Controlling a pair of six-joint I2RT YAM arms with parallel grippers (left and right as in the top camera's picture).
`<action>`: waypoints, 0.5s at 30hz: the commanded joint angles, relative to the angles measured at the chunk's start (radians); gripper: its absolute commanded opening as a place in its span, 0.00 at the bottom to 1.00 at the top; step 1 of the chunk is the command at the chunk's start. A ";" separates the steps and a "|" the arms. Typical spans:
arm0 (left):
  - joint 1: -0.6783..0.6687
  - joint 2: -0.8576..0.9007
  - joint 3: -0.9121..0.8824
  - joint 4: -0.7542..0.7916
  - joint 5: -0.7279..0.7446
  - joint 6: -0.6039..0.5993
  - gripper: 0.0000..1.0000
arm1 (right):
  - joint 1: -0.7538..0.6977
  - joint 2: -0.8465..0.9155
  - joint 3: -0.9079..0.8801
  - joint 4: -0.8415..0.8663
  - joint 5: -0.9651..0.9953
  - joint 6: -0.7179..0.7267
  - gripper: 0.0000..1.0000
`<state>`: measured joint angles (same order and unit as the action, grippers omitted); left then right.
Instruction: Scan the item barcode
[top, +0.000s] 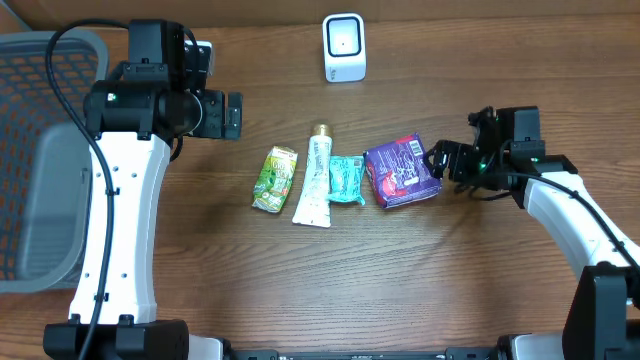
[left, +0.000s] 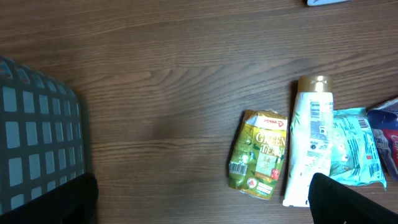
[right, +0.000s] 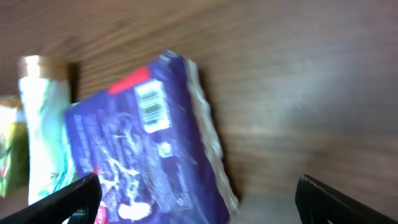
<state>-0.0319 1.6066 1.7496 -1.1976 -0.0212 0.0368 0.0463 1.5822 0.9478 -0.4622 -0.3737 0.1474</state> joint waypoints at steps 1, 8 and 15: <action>-0.001 -0.005 0.022 0.001 0.013 0.023 1.00 | 0.002 0.000 0.000 0.034 -0.117 -0.155 1.00; -0.001 -0.005 0.022 0.001 0.013 0.023 1.00 | 0.002 0.095 0.000 0.044 -0.146 -0.181 1.00; -0.001 -0.005 0.022 0.001 0.013 0.023 1.00 | 0.002 0.146 0.002 0.033 -0.206 -0.110 1.00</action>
<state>-0.0319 1.6066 1.7496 -1.1973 -0.0181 0.0368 0.0463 1.7332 0.9478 -0.4278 -0.5354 0.0017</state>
